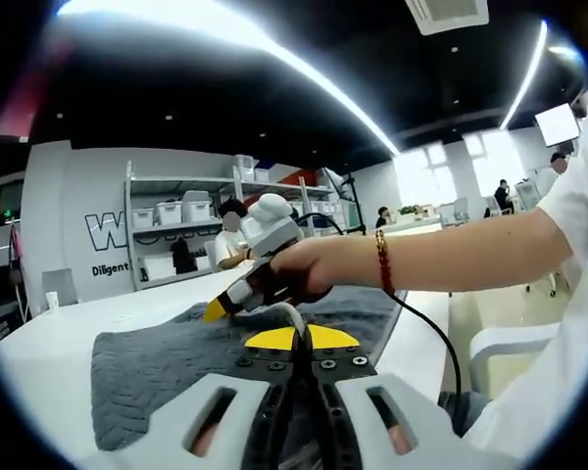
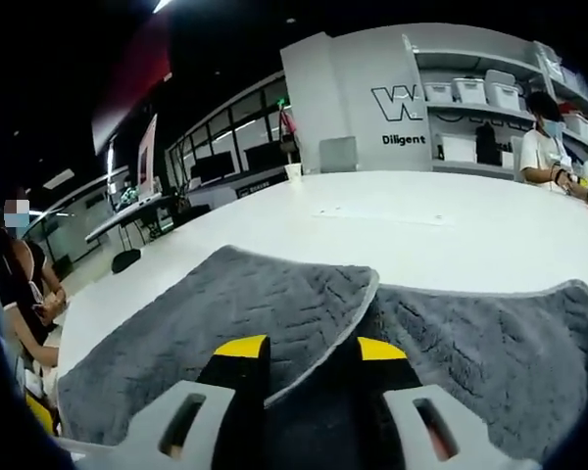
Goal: Open the folded towel by lifting each exposed corner and separating the folded layers until the towel lies flat within the target outline without major curled edges
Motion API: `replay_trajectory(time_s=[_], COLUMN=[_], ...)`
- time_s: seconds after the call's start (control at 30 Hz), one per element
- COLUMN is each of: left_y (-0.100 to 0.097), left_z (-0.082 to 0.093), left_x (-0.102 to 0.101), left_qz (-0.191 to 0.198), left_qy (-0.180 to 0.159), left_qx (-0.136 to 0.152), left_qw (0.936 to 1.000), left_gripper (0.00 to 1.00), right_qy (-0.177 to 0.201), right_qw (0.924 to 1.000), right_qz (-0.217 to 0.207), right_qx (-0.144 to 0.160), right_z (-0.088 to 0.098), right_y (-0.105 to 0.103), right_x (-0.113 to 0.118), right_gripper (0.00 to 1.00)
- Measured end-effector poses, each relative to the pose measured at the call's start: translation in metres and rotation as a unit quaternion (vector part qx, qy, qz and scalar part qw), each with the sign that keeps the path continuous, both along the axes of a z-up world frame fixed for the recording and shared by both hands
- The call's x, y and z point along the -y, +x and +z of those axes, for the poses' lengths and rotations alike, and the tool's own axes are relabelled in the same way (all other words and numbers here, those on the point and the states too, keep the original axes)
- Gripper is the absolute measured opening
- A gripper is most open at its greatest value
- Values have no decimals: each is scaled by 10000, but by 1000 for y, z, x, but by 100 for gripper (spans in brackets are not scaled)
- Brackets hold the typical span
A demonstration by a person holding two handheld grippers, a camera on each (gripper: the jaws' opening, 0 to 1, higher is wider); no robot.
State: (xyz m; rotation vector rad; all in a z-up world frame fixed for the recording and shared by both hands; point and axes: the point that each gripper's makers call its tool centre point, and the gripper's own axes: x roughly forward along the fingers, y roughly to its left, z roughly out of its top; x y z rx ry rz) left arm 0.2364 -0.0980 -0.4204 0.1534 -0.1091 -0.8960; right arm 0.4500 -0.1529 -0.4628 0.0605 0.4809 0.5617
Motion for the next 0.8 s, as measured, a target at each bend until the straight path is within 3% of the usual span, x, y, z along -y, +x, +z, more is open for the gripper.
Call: replay_trajectory(time_s=[0.57, 0.8], left_y=[-2, -3], left_z=[0, 0], left_x=[-1, 0], left_qz=[-91, -127], left_qy=[-40, -49], left_qx=[-20, -36], left_qw=[9999, 9999], left_gripper=[1, 1], right_qy=[223, 135], right_qw=[9995, 9996], right_qz=[-211, -256], right_qx=[-47, -21], right_z=[-2, -1], right_y=[7, 13], right_x=[-1, 1], right_gripper=[26, 23])
